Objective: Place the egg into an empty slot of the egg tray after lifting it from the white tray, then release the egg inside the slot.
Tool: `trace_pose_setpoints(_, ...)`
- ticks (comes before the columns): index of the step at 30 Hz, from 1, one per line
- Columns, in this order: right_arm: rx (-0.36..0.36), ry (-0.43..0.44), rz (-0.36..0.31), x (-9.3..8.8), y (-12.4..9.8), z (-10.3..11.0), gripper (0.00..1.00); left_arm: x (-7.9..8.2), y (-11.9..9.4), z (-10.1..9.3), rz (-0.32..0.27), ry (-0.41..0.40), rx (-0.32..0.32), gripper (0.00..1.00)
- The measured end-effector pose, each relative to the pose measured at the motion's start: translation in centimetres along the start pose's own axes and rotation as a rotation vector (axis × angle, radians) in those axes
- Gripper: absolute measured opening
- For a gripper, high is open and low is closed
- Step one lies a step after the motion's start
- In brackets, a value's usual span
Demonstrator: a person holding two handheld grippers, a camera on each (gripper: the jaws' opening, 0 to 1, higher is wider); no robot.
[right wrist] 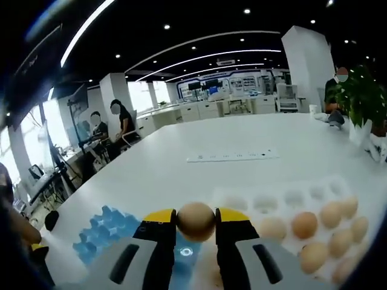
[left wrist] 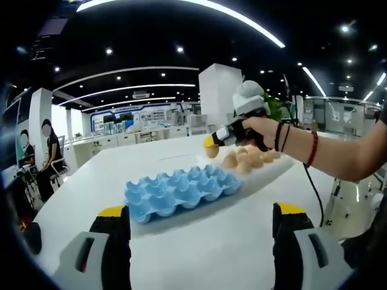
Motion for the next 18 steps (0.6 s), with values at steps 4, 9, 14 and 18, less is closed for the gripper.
trace_pose_setpoints(4,0.033,-0.003,-0.002,0.1,0.0,1.1,0.26,-0.1,0.0,-0.1,0.006,0.000,-0.006,1.00)
trace_pose_setpoints(9,0.077,-0.010,0.001,0.0,0.2,2.6,0.26,0.2,0.0,-0.1,-0.011,0.003,-0.003,1.00)
trace_pose_setpoints(14,0.123,-0.028,-0.008,0.1,0.7,4.2,0.26,0.2,-0.1,-0.2,0.002,0.007,-0.006,1.00)
trace_pose_setpoints(18,0.180,-0.045,-0.017,0.0,1.0,5.9,0.26,0.1,0.0,-0.4,0.000,0.000,-0.019,1.00)
Point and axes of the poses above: the point that each gripper's makers call its tool centre point, and the gripper's own axes: y roughly forward along the fingers, z roughly to its left, x roughly out of its top, the point moved 3 cm from there along -y, roughly backward along the fingers, and after that the axes turned 8 degrees about -z, right-handed, at the moved point
